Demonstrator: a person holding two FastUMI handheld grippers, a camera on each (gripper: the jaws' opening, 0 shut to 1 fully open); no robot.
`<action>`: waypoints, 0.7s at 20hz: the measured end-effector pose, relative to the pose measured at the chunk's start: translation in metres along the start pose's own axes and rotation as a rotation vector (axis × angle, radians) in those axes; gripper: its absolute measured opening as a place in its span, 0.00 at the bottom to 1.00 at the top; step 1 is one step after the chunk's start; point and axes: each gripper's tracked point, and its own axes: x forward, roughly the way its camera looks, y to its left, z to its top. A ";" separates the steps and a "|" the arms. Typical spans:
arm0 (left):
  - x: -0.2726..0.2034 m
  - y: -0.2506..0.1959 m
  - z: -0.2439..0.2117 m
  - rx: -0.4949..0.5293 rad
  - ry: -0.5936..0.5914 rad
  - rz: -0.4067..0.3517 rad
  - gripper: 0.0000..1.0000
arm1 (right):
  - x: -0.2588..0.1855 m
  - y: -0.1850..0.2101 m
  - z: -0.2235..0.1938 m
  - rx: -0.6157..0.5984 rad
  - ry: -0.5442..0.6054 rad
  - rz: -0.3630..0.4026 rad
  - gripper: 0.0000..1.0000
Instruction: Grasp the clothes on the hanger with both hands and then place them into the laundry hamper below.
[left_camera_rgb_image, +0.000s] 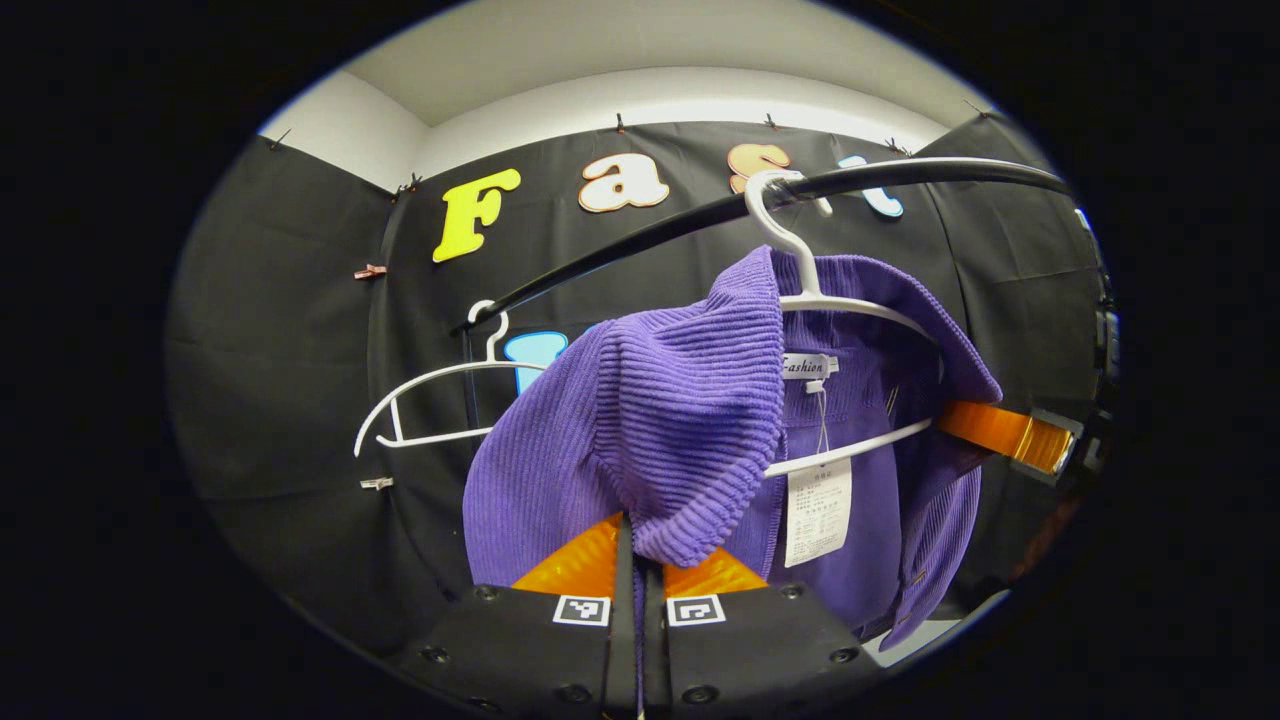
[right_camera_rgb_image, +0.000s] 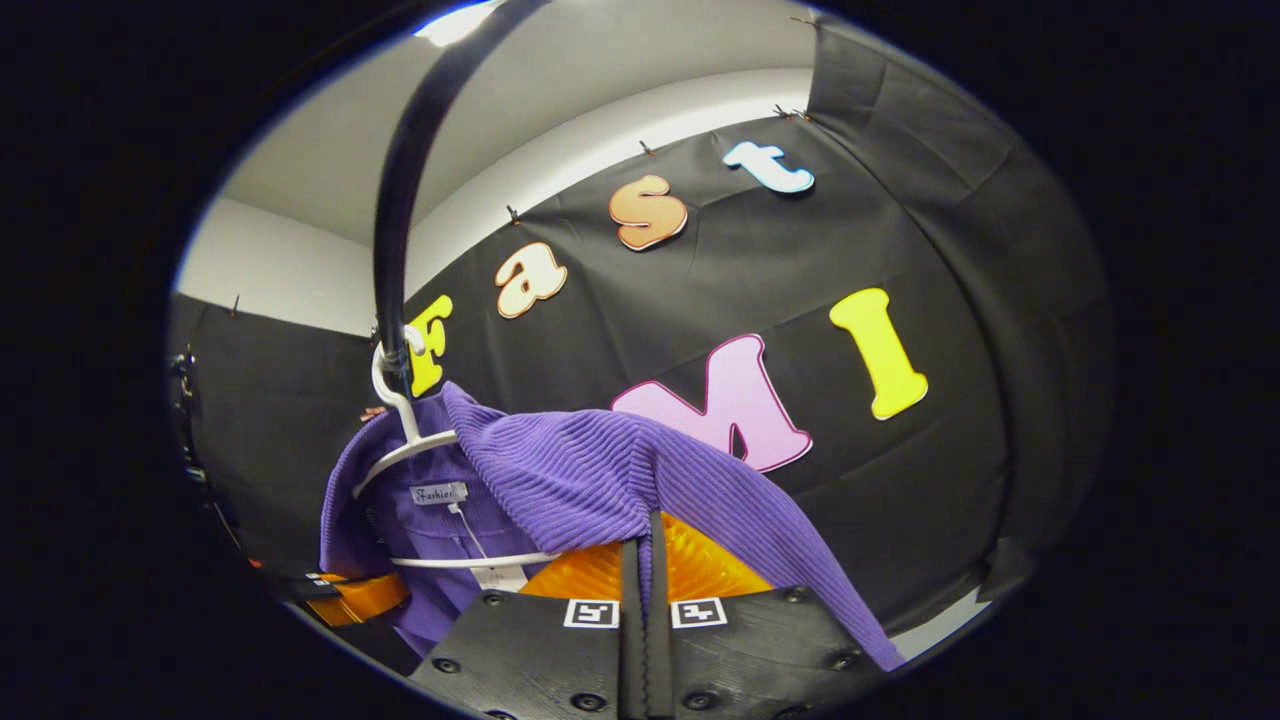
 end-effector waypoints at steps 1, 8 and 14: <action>0.001 0.001 0.000 0.004 0.001 0.001 0.07 | 0.001 0.000 0.001 0.045 0.009 0.018 0.05; 0.001 0.010 0.009 0.013 -0.003 0.013 0.05 | 0.005 -0.005 0.029 0.122 0.049 0.080 0.04; 0.002 0.009 0.043 0.031 -0.050 -0.003 0.03 | 0.017 -0.018 0.062 0.108 -0.005 0.079 0.04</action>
